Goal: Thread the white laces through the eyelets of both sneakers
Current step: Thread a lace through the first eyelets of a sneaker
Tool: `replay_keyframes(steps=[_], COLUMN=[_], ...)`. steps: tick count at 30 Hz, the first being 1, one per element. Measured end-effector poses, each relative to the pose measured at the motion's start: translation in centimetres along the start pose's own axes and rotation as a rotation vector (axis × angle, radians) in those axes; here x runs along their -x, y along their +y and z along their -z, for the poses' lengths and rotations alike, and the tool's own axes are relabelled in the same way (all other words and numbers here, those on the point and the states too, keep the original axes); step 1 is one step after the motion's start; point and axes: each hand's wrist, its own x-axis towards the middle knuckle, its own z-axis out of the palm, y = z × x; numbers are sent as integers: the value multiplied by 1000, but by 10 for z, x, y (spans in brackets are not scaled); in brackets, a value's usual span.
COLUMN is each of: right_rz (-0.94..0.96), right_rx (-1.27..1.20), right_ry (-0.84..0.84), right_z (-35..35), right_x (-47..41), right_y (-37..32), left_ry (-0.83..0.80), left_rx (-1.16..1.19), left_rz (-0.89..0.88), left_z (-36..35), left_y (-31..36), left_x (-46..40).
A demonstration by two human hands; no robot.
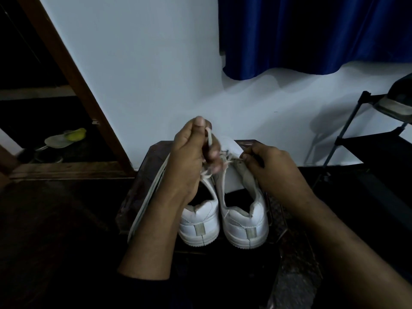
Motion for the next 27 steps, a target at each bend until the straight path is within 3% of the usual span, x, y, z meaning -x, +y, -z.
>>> replay_keyframes(steps=[2,5,6,8,14,17,19,22,24,25,27], right_rz=[-1,-2,0,-5,-9,-9,-7,-4,-2,0,10], right_rx=[-4,1,2,-7,-2,-2,-7,-4,0,0,-1], right_ry=[4,16,18,13,8,11,13,12,7,4,0], right_z=[-1,-2,-2,-1,-1,0,0,-1,-1,-1,-2], right_x=[0,0,0,0,0,0,0,0,0,0,0], right_y=[0,0,0,1,3,3,2,1,0,0,-1], left_ry=[45,28,-4,-78,80,141,216,215,243,271,332], left_rx=[-311,-1231,-1419,-1554,-1527,-1340,-1058,-189,158,177,-101], left_rz=[-103,-320,-292,-193,-239,-356,-320,19,147,154,35], left_z=[3,7,6,5,4,9,11,10,17,23,33], left_y=[5,-3,-4,-9,-13,-16,-13,-5,0,-2,-6], left_x=[4,5,5,1,-2,-5,-6,-8,-11,-15,-18])
